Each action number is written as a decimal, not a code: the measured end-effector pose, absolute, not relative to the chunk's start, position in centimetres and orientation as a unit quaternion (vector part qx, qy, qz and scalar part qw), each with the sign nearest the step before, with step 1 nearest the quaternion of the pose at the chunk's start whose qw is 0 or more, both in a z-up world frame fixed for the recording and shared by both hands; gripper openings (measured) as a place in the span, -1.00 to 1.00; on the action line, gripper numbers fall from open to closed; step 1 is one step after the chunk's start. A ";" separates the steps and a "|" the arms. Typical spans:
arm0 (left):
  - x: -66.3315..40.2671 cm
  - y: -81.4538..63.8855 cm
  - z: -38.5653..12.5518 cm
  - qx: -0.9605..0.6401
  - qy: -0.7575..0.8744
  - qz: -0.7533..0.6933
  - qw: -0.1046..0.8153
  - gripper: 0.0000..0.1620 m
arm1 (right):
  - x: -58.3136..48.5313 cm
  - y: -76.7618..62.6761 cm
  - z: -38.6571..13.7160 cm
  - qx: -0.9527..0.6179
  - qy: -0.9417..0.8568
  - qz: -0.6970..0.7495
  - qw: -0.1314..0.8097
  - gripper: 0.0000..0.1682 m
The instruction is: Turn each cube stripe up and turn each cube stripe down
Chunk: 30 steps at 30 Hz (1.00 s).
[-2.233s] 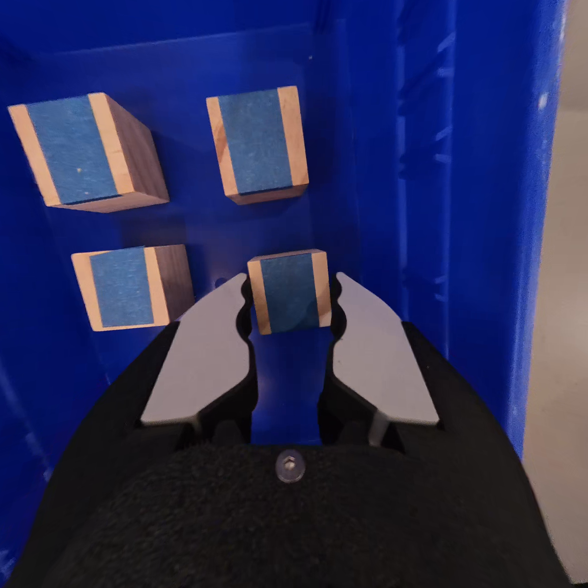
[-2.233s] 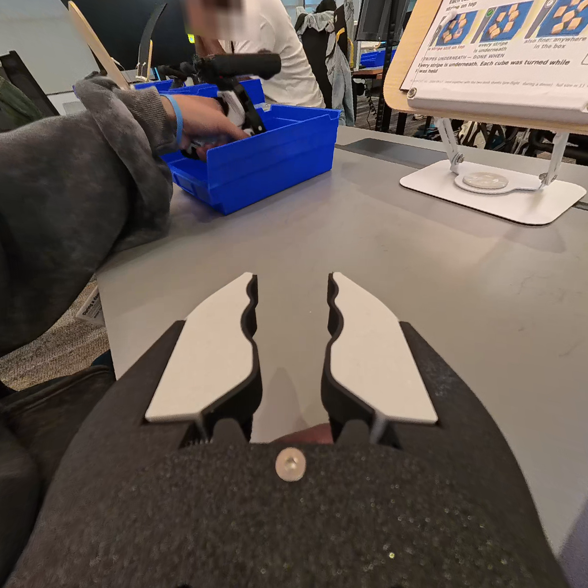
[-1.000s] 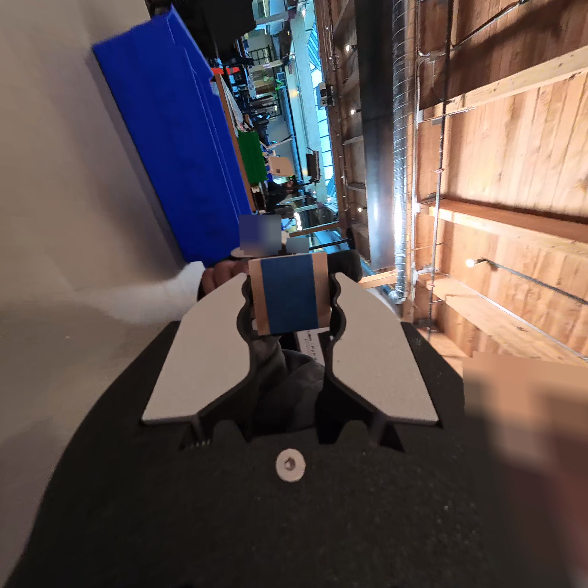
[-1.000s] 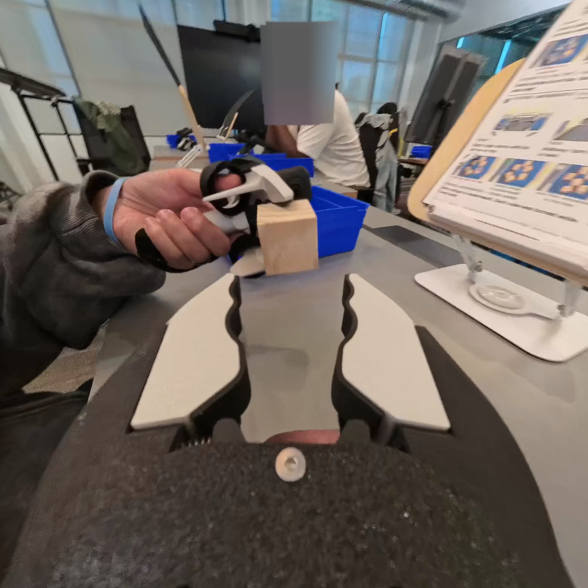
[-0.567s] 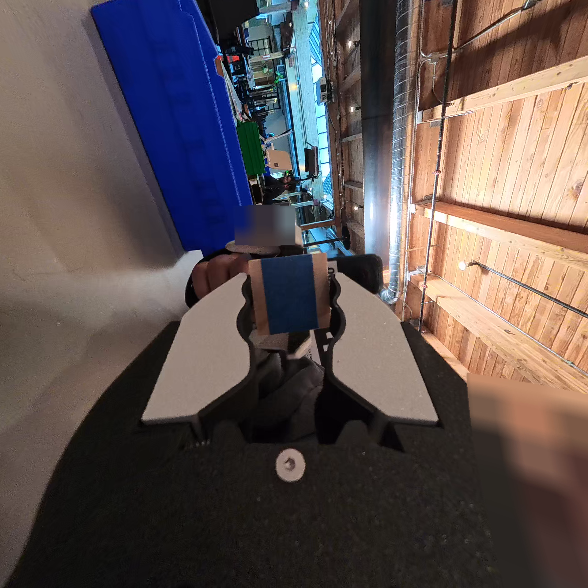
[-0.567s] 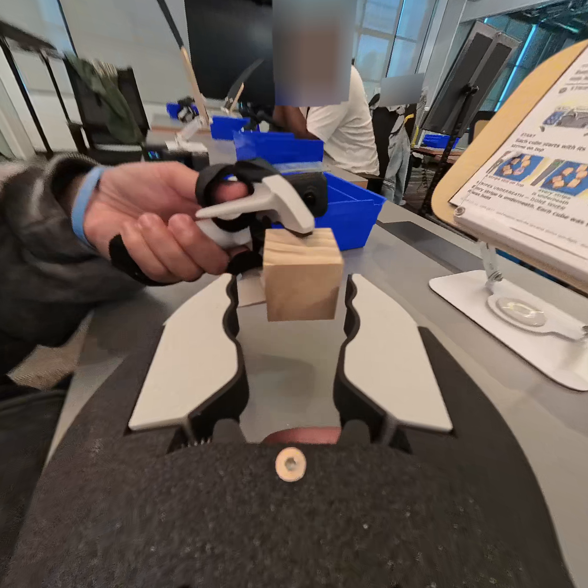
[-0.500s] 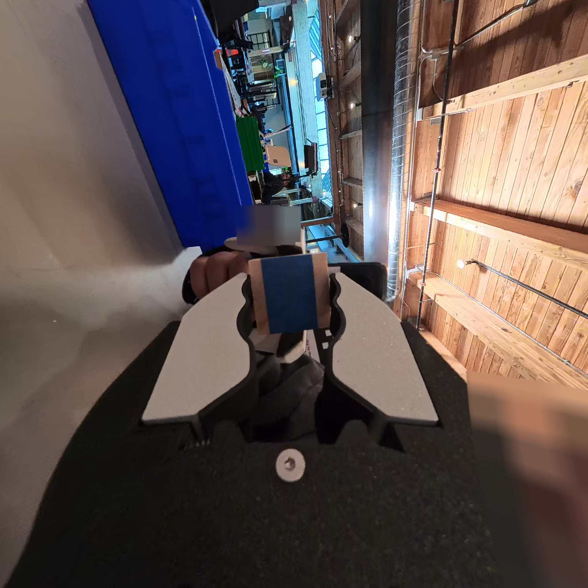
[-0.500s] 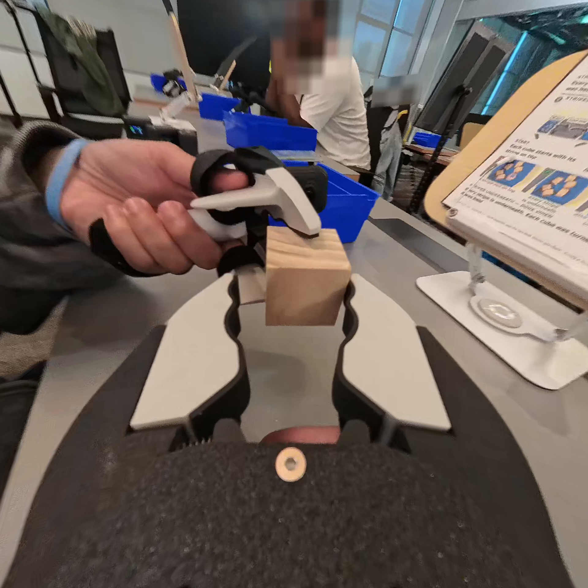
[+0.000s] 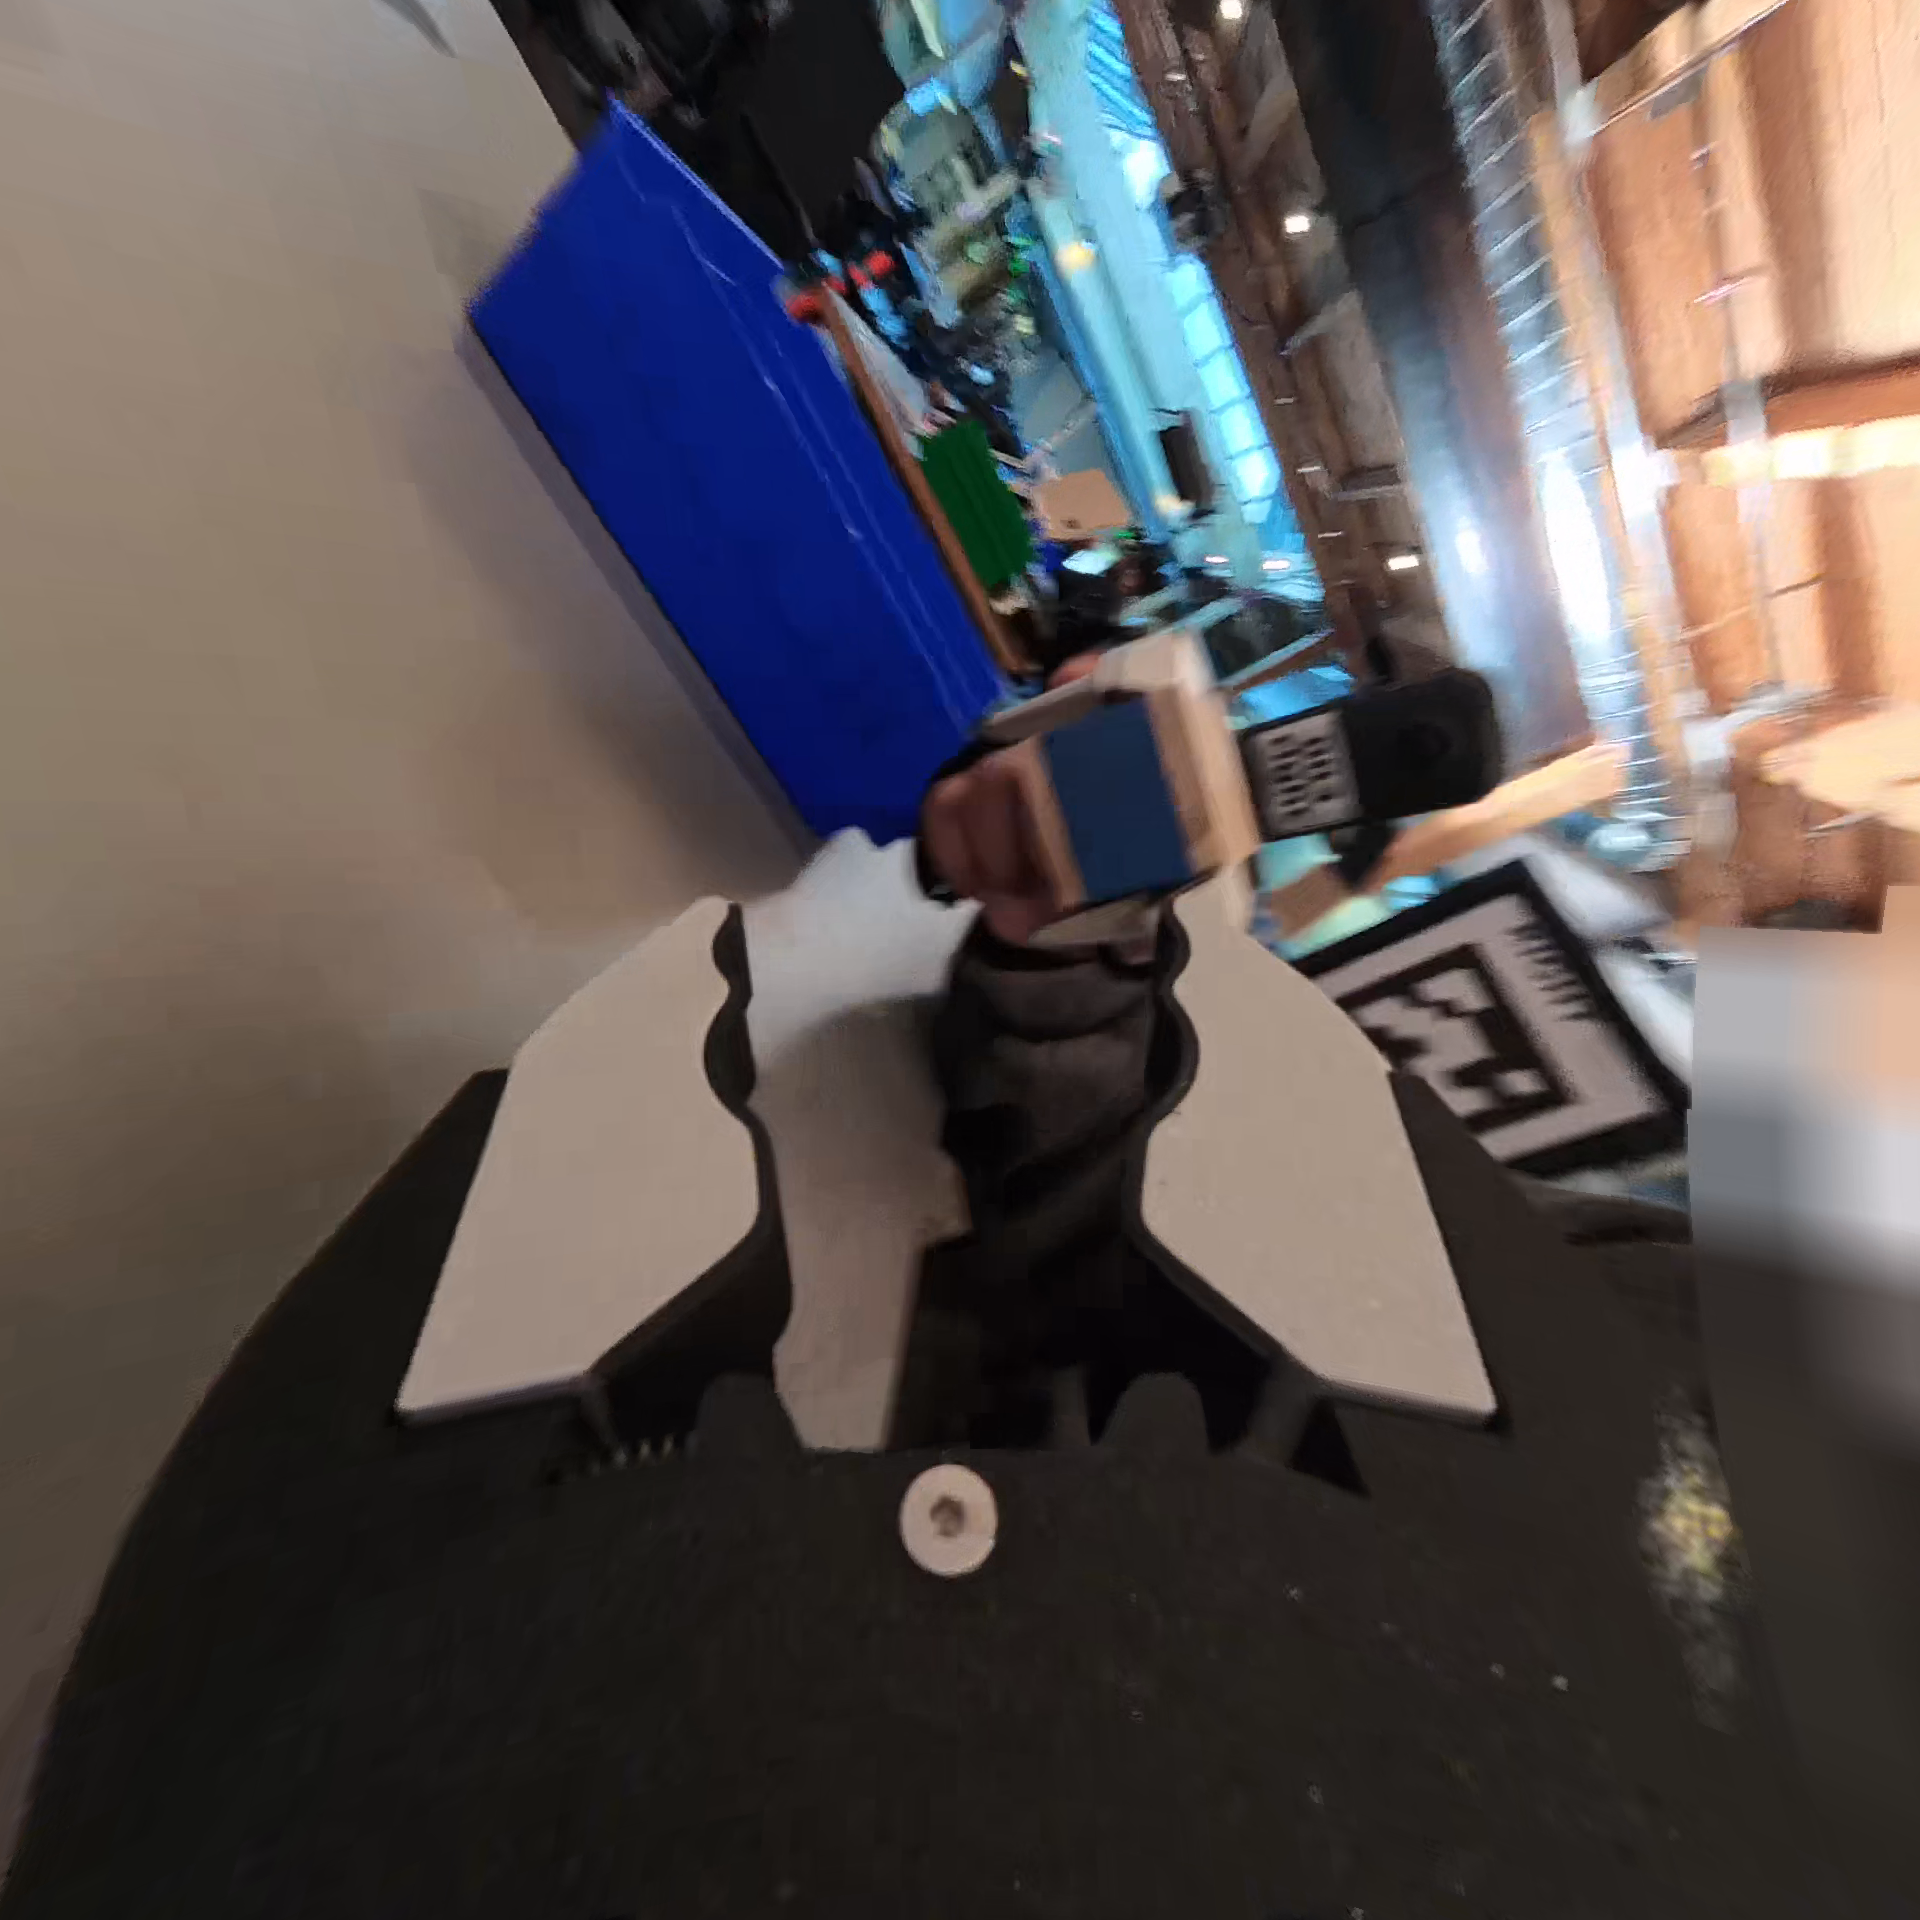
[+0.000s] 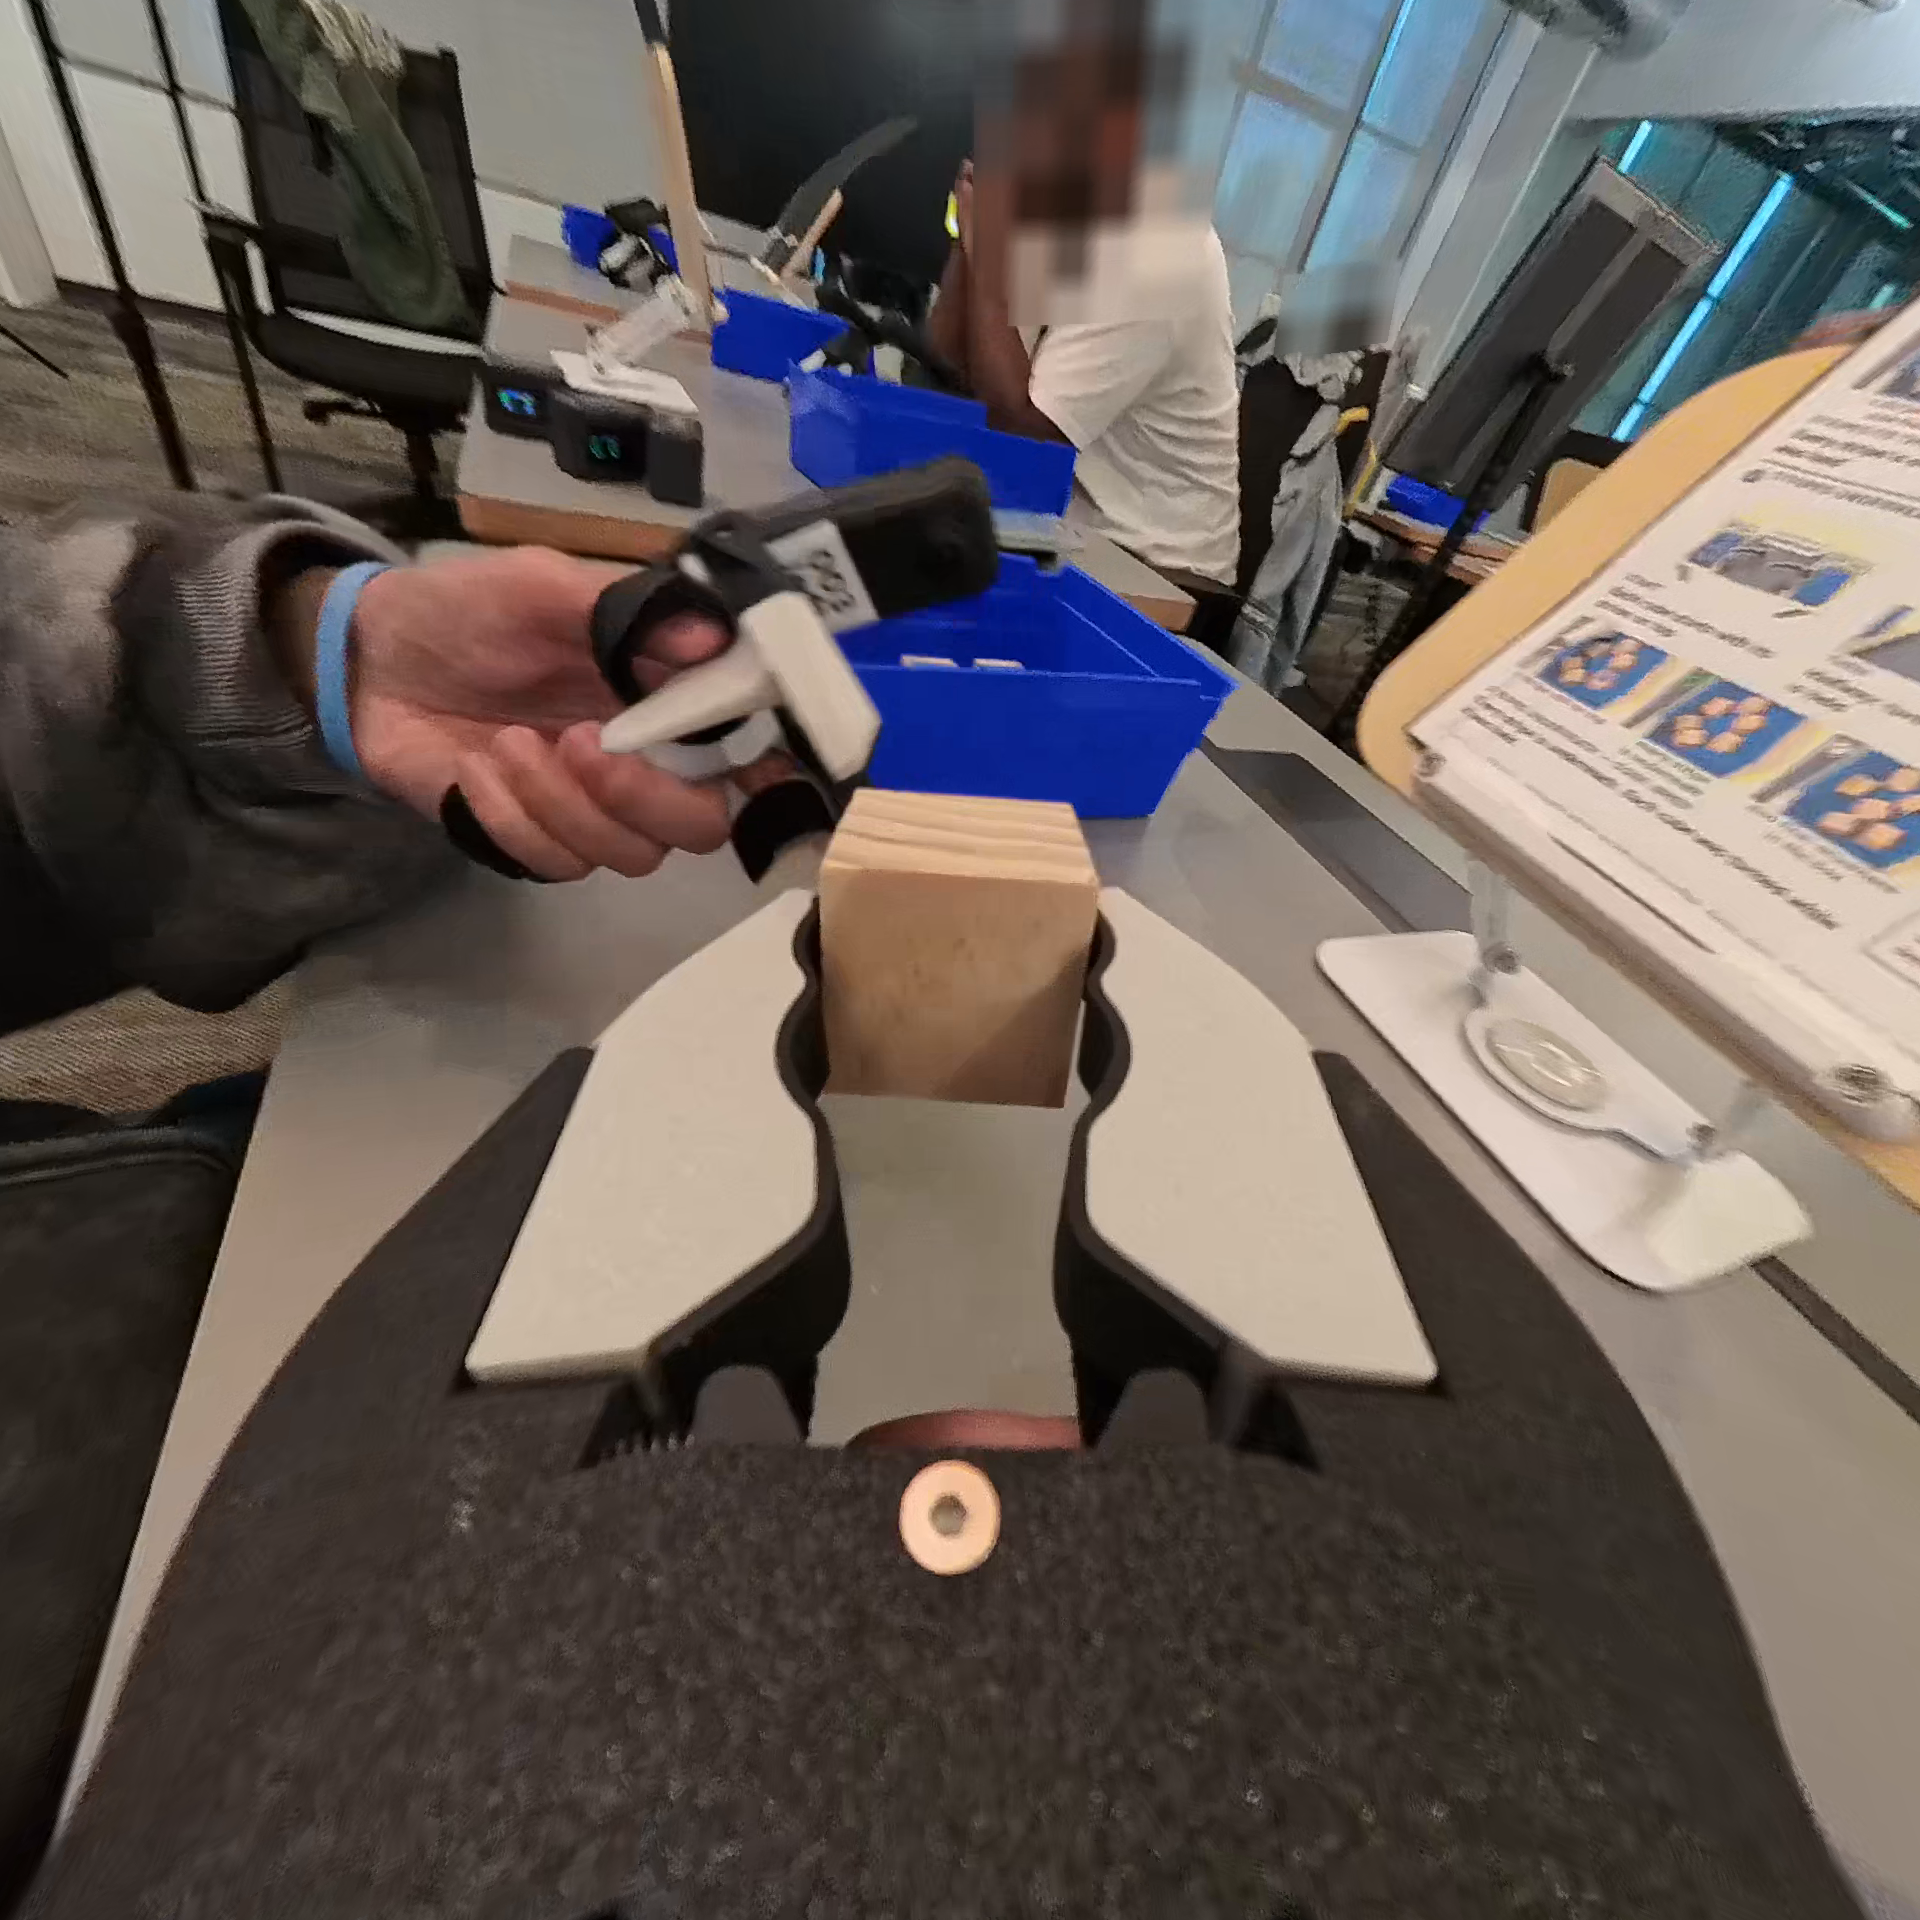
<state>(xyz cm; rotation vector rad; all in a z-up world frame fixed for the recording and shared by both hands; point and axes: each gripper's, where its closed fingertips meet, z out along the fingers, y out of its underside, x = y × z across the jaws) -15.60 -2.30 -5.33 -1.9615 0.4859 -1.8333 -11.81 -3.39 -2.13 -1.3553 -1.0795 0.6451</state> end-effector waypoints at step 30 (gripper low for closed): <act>-15.0 -8.6 -6.9 -0.695 0.313 -0.522 0.384 -0.19 | 17.3 4.5 -1.0 -0.913 -0.073 0.013 0.402 -0.46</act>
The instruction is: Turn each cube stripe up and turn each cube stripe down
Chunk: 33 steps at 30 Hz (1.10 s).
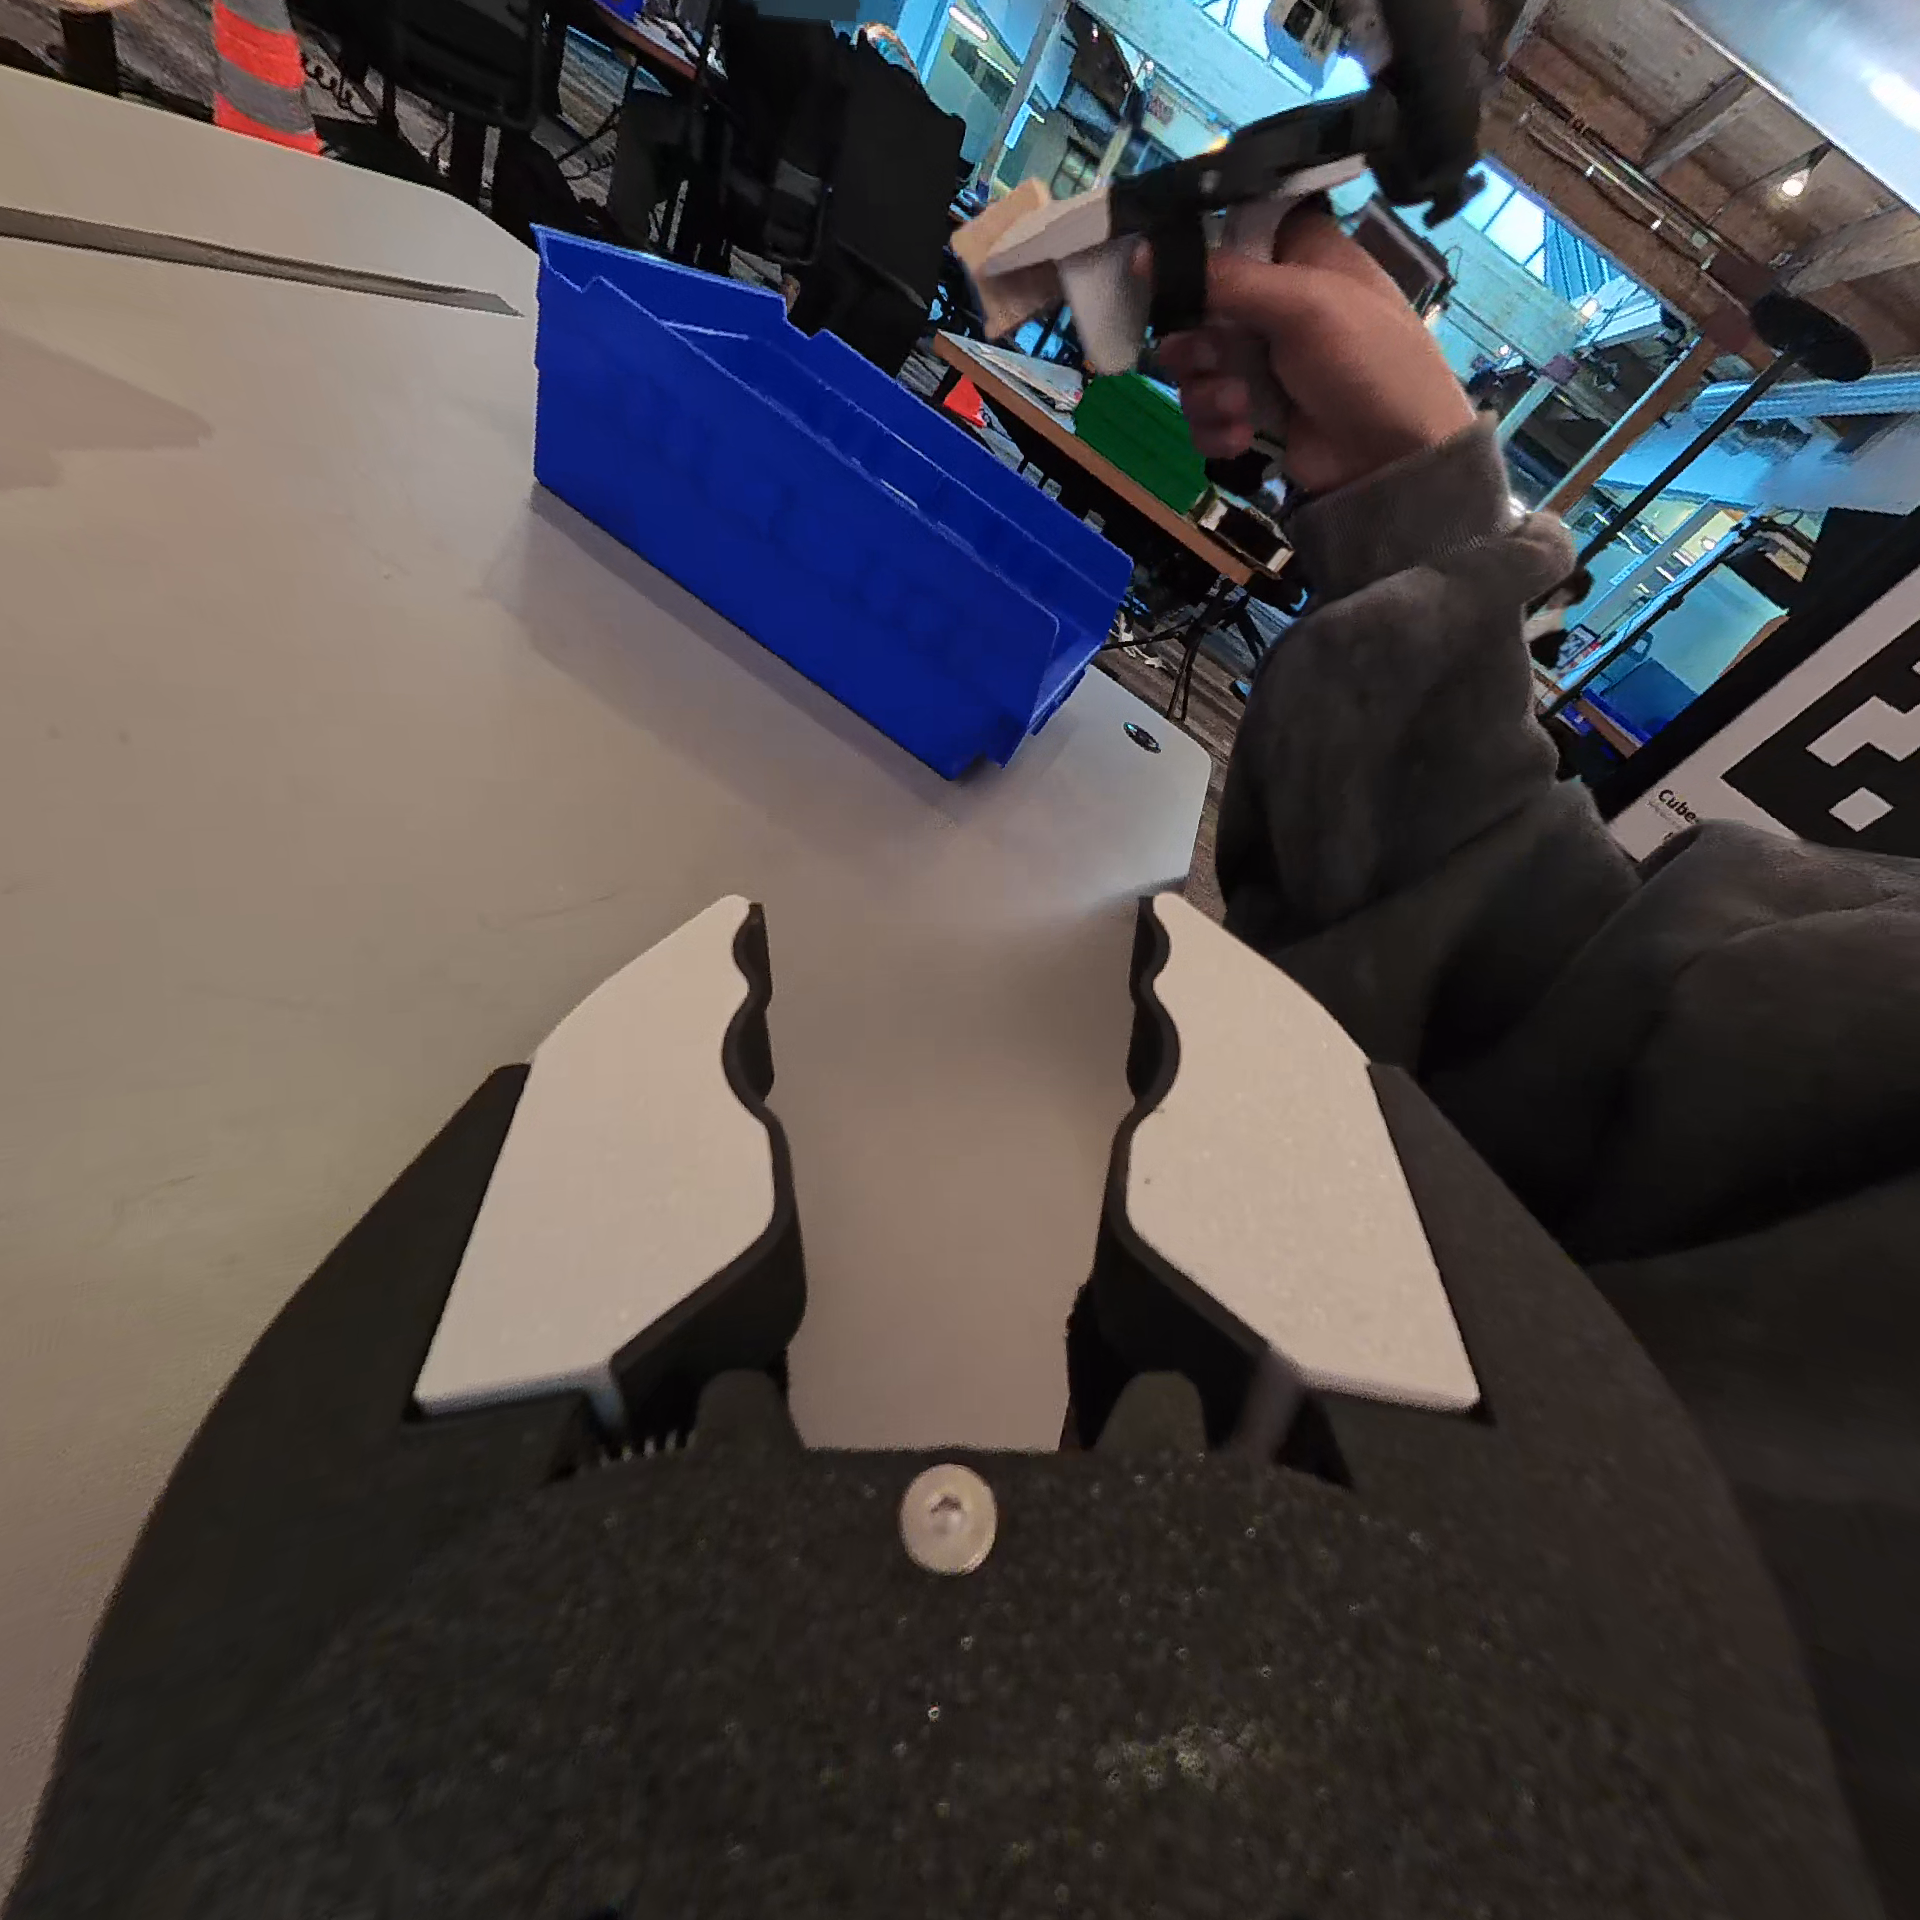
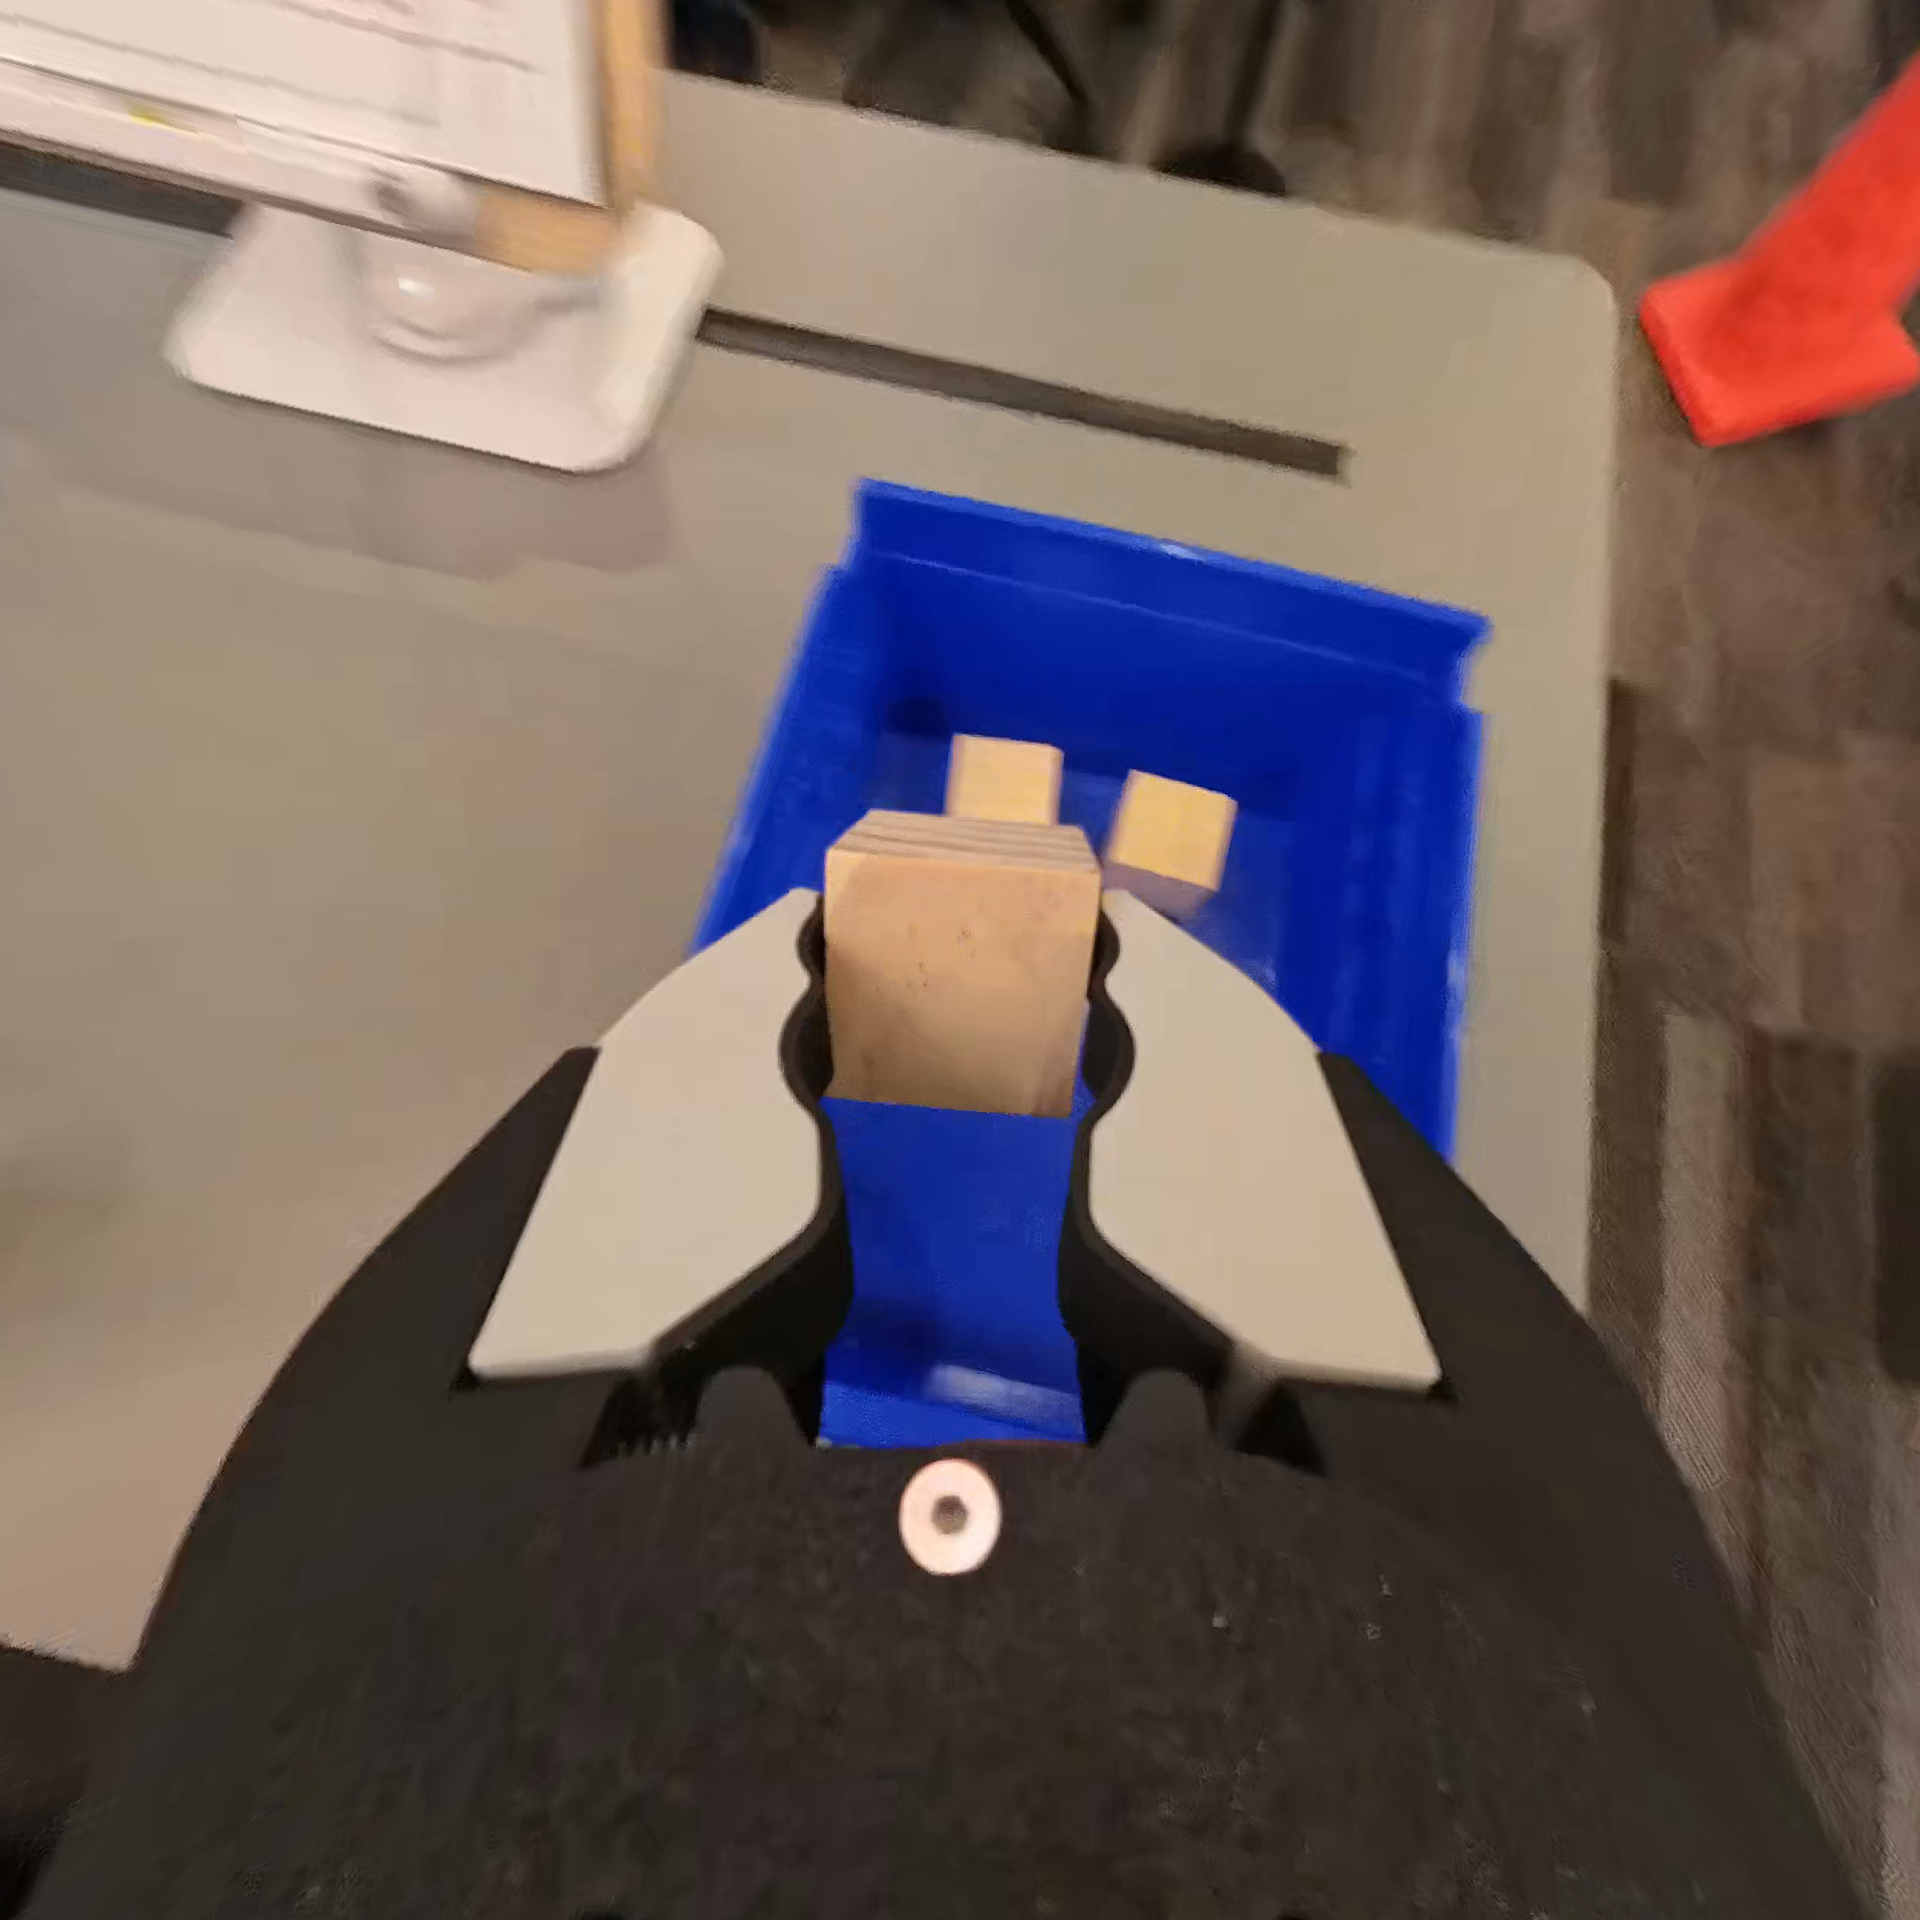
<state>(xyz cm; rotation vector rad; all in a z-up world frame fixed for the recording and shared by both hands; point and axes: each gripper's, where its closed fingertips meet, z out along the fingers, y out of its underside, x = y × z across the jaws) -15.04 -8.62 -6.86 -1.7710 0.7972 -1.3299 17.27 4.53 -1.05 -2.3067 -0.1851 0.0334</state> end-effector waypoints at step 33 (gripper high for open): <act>-15.7 -7.7 -8.6 -0.721 0.344 -0.445 0.406 -0.18 | 5.9 1.7 -0.1 -0.822 -0.168 0.162 0.520 -0.28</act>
